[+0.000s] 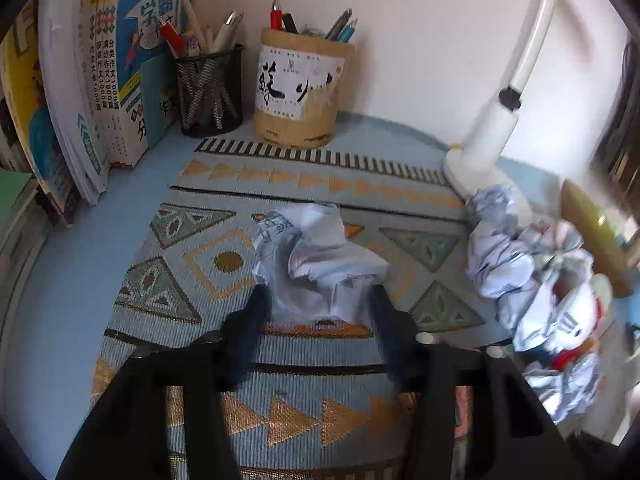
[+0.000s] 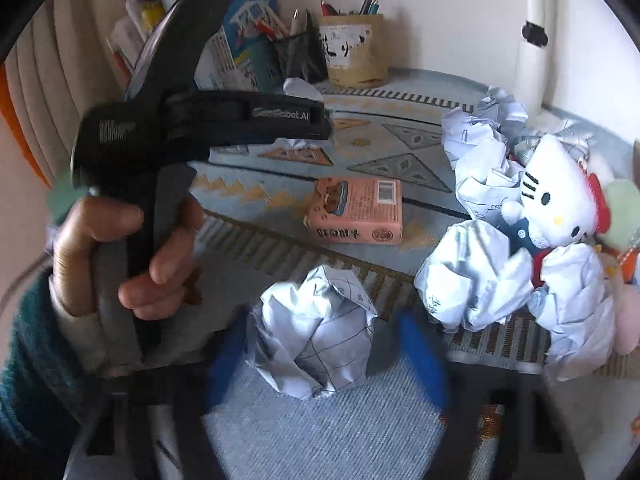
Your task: Organize objects
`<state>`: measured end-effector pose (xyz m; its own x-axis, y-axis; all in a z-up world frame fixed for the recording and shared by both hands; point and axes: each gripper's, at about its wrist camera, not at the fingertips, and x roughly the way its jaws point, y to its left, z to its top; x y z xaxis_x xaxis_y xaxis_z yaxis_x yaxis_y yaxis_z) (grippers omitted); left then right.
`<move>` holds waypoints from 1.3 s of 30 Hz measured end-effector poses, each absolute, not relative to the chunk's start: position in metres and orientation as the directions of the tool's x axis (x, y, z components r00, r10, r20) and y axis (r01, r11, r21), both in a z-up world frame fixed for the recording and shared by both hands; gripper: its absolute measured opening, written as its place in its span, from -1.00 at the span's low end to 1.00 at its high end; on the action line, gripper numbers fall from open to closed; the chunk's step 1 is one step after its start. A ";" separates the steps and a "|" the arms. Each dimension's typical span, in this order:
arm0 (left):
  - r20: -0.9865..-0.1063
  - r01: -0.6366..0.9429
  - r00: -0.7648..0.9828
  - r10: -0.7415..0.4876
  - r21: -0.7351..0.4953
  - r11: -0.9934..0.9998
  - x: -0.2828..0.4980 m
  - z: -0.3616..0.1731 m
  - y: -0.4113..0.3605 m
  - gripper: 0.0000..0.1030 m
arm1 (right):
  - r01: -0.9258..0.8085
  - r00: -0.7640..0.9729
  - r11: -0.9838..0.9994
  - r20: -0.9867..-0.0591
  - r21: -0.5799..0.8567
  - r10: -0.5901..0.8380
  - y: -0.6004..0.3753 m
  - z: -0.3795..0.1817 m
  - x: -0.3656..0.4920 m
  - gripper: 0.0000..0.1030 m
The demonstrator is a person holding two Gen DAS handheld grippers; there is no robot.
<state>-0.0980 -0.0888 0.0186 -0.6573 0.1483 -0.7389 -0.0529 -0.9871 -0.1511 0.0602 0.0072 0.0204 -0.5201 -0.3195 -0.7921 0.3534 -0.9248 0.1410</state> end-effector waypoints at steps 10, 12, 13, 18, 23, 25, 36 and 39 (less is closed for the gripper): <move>-0.628 -0.114 -0.752 0.201 -0.176 -0.978 -0.048 0.079 -0.082 -0.60 | 0.380 -0.669 -0.922 -0.666 0.076 -0.331 0.032 0.059 0.114 0.00; -0.631 -0.111 -0.754 0.182 -0.150 -0.982 -0.044 0.086 -0.073 -0.59 | 0.332 -0.697 -0.940 -0.650 0.078 -0.301 0.056 0.067 0.121 0.00; -0.633 -0.105 -0.754 0.175 -0.146 -0.984 -0.044 0.086 -0.072 -0.53 | 0.316 -0.698 -0.945 -0.653 0.089 -0.295 0.068 0.068 0.124 0.00; -0.673 -0.042 -0.722 0.161 -0.189 -0.981 -0.048 0.063 -0.087 0.99 | 0.241 -0.701 -0.956 -0.652 0.166 -0.290 0.131 0.074 0.144 0.01; -0.732 -0.027 -0.672 0.111 -0.126 -0.992 -0.070 0.034 -0.075 0.98 | 0.183 -0.689 -0.956 -0.664 0.229 -0.291 0.165 0.062 0.140 0.01; -0.745 -0.013 -0.662 0.085 -0.102 -0.995 -0.081 0.026 -0.069 0.72 | 0.155 -0.684 -0.955 -0.670 0.252 -0.288 0.178 0.055 0.135 0.01; -0.646 -0.083 -0.754 0.117 -0.083 -0.993 -0.040 0.087 -0.018 -0.32 | -0.075 -0.776 -0.950 -0.616 0.303 -0.136 0.299 0.074 0.145 0.01; -0.596 -0.179 -0.769 0.230 -0.145 -0.973 -0.029 0.118 0.042 -0.32 | -0.153 -0.802 -0.931 -0.593 0.331 -0.079 0.347 0.095 0.148 0.01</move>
